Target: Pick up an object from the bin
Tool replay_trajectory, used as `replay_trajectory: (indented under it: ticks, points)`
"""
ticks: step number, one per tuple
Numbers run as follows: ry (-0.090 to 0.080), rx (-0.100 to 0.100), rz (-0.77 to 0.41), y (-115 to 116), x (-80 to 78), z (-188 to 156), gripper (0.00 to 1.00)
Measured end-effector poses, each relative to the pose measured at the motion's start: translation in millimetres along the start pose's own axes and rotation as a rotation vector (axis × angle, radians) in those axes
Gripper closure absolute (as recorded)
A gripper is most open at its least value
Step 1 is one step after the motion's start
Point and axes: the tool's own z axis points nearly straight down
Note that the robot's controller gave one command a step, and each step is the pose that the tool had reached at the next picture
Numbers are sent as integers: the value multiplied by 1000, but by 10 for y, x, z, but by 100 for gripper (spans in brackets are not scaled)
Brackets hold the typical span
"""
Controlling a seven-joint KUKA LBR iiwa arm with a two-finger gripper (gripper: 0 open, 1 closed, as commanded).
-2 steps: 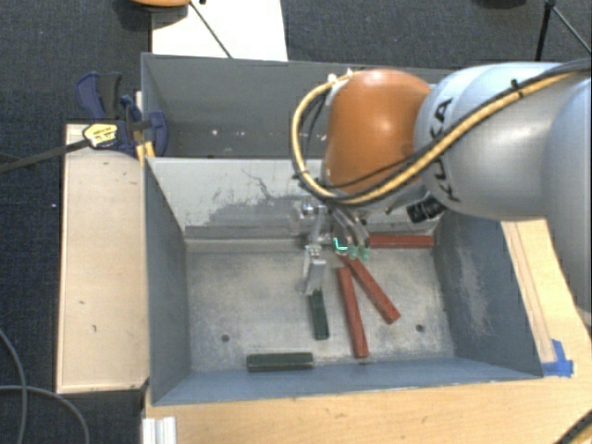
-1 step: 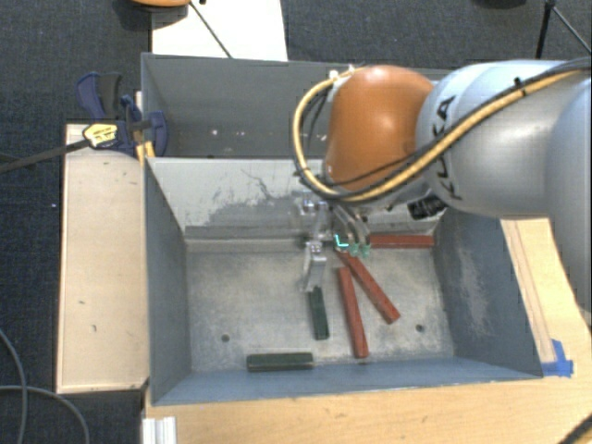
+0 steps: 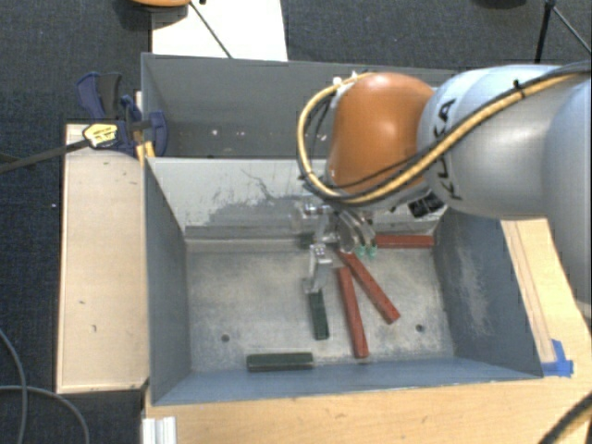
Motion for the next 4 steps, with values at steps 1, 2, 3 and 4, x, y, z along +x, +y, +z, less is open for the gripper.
replay_trajectory:
  ticks: [1,2,3,4]
  points:
    - [3,1,-161,-471,172,542,0]
    - [11,2,-154,-855,257,947,0]
    - [10,1,-334,-429,432,754,0]
    - [6,0,-582,-469,16,951,100]
